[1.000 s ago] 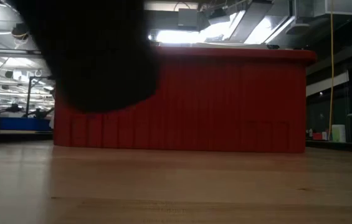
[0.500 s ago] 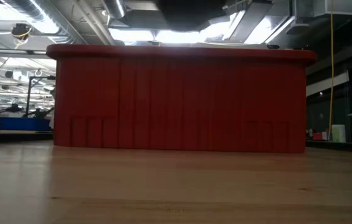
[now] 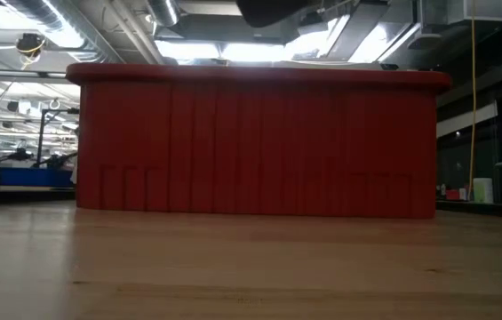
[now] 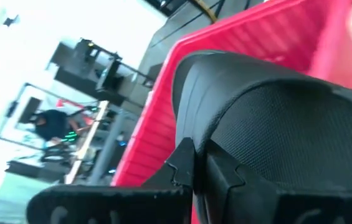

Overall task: Pick and place slides into bin
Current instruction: Put the black slide into the red bin

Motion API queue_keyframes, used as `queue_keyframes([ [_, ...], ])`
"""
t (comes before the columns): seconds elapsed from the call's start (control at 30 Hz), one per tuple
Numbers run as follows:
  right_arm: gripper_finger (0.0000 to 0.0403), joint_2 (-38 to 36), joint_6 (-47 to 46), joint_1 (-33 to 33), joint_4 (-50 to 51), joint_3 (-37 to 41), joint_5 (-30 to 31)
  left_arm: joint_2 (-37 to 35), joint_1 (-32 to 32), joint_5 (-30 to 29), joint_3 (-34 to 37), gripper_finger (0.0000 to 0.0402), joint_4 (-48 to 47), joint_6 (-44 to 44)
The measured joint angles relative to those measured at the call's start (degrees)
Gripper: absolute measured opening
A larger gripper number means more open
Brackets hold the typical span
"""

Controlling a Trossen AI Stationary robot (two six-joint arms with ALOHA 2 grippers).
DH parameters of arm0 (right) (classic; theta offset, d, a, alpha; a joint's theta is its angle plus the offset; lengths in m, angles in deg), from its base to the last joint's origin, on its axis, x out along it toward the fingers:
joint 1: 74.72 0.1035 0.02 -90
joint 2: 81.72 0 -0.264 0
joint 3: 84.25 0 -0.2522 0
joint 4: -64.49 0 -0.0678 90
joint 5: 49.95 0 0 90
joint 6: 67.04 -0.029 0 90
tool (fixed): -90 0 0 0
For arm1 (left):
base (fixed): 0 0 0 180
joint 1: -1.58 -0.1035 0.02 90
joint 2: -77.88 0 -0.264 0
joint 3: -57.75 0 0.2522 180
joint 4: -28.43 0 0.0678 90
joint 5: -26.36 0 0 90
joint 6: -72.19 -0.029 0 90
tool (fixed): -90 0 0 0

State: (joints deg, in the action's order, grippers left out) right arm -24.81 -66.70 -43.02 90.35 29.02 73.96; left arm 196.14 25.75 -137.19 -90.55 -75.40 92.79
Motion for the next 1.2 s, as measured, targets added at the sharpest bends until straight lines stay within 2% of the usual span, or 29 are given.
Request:
queue_keyframes([
  [0.2,0.0006,-1.2,0.3,0.0,0.1,0.0,0.3,-2.7,-5.2,-0.3,0.0,0.0006,0.0,-7.5],
  [0.33,0.0006,-3.1,3.0,0.0,0.5,0.0,2.8,-4.7,-8.3,0.0,0.0,0.0006,0.0,-12.6],
  [0.63,0.0006,-7.8,6.2,-2.6,5.1,-0.1,4.7,-8.3,-16.2,1.5,0.1,0.0005,0.0,-17.3],
  [0.77,0.0006,-9.3,2.7,-5.7,11.6,-0.1,4.7,-8.4,-20.8,1.9,0.1,0.0005,0.0,-17.9],
  [0.9,0.0006,-10.9,-3.6,-7.8,17.5,-0.1,4.6,-7.8,-25.7,6.0,0.3,0.0005,0.1,-18.0],
  [1.13,0.0004,-14.4,-2.5,-8.0,18.5,-0.1,4.8,-7.8,-30.1,5.8,8.5,0.0005,0.4,-16.9],
  [1.2,0.0004,-15.4,-1.6,-8.0,18.5,-0.1,6.9,-7.9,-30.4,5.9,11.2,0.0005,1.7,-16.9],
])
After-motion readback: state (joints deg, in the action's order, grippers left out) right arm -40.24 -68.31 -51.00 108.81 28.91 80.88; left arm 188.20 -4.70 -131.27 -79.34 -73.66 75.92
